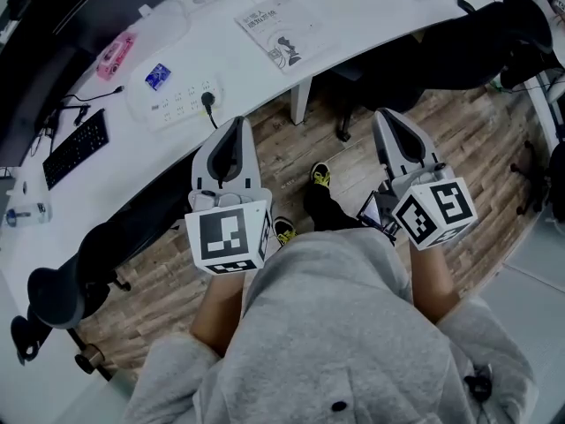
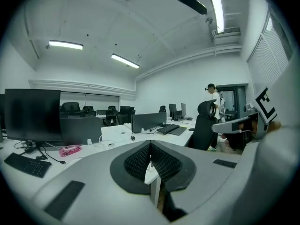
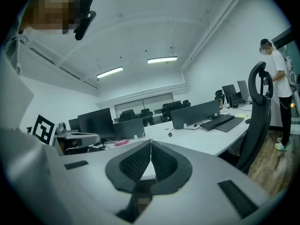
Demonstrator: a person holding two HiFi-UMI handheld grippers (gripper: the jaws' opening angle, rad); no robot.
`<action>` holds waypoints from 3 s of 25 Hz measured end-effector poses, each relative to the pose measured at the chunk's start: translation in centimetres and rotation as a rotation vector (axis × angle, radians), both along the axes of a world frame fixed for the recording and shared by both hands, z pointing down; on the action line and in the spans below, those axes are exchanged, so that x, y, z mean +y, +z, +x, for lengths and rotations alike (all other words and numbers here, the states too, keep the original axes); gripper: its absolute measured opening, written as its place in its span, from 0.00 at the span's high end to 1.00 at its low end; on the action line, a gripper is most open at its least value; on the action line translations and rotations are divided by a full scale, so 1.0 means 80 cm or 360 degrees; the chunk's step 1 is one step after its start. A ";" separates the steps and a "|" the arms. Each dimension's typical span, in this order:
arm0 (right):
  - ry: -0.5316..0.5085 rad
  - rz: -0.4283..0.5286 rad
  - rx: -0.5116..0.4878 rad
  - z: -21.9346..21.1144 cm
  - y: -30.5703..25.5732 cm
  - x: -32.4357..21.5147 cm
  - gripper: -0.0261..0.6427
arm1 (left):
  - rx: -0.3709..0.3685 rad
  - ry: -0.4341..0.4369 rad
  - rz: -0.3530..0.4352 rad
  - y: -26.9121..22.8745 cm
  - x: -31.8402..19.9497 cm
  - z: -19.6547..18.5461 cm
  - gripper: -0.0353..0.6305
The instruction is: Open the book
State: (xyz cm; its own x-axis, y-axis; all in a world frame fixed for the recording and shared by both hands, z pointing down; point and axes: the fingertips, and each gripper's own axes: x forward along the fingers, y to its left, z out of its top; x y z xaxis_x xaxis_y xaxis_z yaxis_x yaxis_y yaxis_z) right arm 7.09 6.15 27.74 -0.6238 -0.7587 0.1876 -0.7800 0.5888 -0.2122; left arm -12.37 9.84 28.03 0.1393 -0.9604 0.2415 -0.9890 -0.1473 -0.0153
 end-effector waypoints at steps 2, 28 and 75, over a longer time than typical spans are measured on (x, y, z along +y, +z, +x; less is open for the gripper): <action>0.0002 -0.0014 0.0001 0.003 0.003 -0.017 0.92 | 0.0002 0.0002 -0.0011 0.002 -0.018 0.003 0.93; -0.0089 -0.0079 -0.0097 0.038 0.008 -0.153 0.92 | -0.0086 -0.0036 -0.0066 -0.001 -0.151 0.046 0.93; -0.0173 -0.0027 -0.0209 0.056 0.000 -0.207 0.92 | -0.0172 -0.0079 0.0048 -0.029 -0.202 0.085 0.93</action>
State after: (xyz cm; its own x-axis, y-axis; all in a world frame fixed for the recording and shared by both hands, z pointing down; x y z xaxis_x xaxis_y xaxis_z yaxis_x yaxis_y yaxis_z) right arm 11.54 -10.43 27.74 -0.7221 -0.6828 0.1112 -0.6766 0.6637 -0.3189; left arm -5.54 -6.28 25.72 0.0658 -0.9725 0.2235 -0.9874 -0.0958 -0.1261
